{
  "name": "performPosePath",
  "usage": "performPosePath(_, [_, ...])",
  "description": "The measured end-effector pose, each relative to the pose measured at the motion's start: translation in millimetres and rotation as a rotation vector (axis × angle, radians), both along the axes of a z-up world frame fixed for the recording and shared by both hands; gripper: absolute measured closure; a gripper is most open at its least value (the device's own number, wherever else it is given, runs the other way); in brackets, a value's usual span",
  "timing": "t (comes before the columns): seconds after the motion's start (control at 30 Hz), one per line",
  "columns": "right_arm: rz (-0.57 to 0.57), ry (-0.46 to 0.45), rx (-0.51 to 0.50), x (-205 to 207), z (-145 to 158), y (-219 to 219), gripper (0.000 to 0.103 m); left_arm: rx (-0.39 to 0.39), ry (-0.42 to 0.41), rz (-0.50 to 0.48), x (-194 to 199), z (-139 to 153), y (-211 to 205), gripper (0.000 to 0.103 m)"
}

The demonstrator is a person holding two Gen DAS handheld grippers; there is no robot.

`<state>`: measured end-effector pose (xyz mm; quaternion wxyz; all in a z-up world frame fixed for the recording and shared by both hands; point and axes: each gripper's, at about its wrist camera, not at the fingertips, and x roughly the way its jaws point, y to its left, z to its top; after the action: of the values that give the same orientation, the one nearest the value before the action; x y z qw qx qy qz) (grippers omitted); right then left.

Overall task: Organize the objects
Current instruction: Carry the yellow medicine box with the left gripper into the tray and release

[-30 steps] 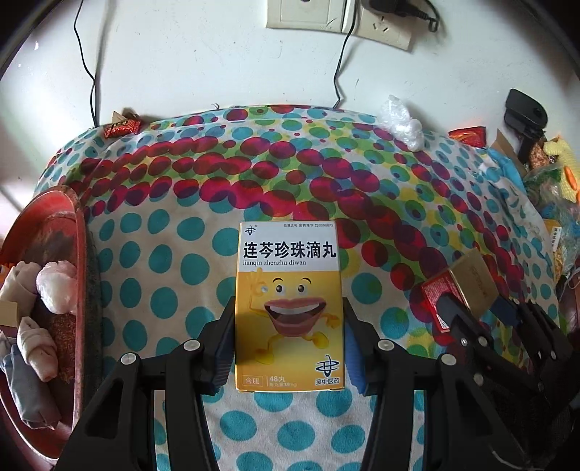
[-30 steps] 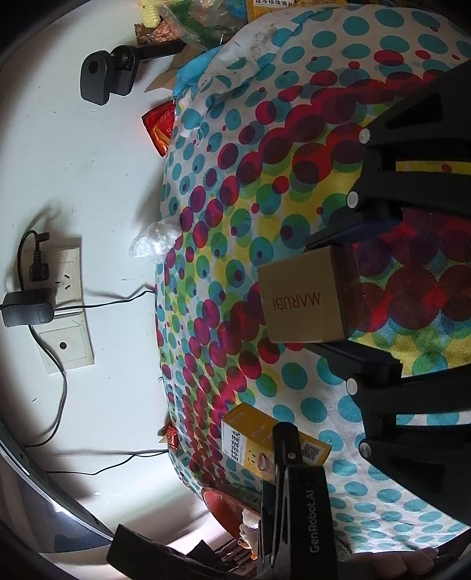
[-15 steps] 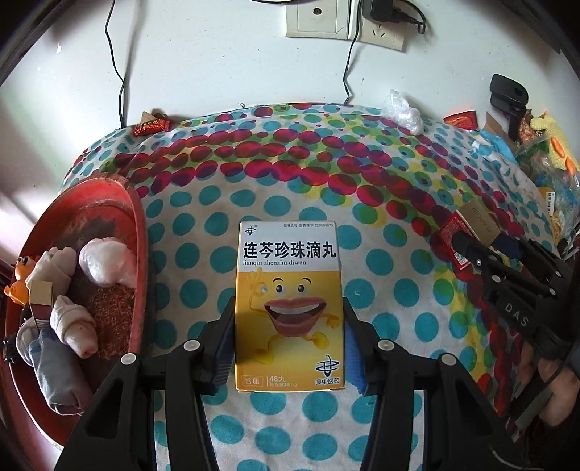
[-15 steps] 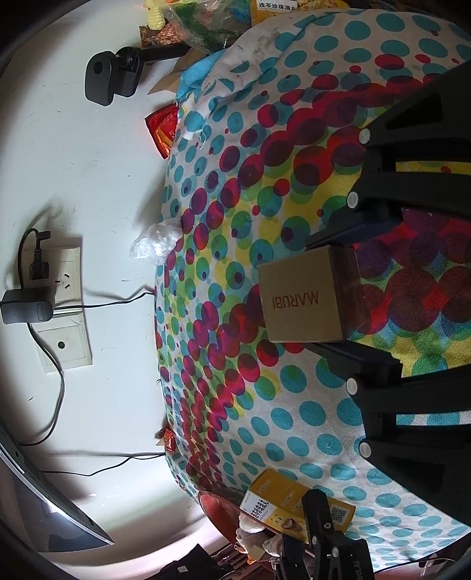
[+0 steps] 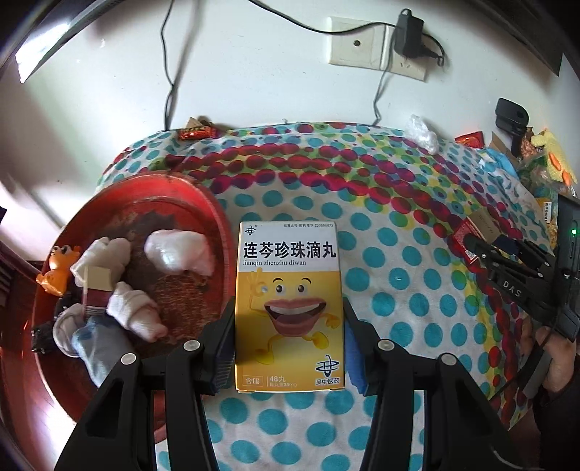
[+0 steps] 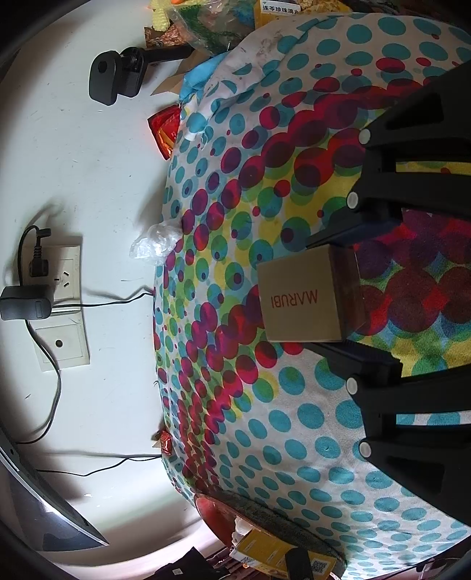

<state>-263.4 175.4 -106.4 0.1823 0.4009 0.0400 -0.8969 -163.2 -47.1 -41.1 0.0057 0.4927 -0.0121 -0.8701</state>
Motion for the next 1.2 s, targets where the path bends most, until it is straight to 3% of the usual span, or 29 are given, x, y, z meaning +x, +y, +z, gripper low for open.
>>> performPosePath(0.2, [0.000, 0.001, 0.003, 1, 0, -1, 0.055, 0.023, 0.003, 0.045, 10, 11, -32, 0.055])
performPosePath(0.63, [-0.001, 0.001, 0.014, 0, 0, -2, 0.055, -0.064, 0.049, 0.179, 22, 39, -114, 0.055])
performPosePath(0.87, [-0.001, 0.009, 0.035, -1, 0, -1, 0.055, -0.044, 0.010, 0.279, 16, 26, -169, 0.055])
performPosePath(0.97, [0.000, 0.012, 0.043, 0, 1, -3, 0.055, -0.063, 0.005, 0.293, 13, 19, -184, 0.055])
performPosePath(1.2, [-0.004, 0.012, 0.069, -1, 0, -4, 0.056, -0.027, -0.015, 0.333, 8, 2, -217, 0.055])
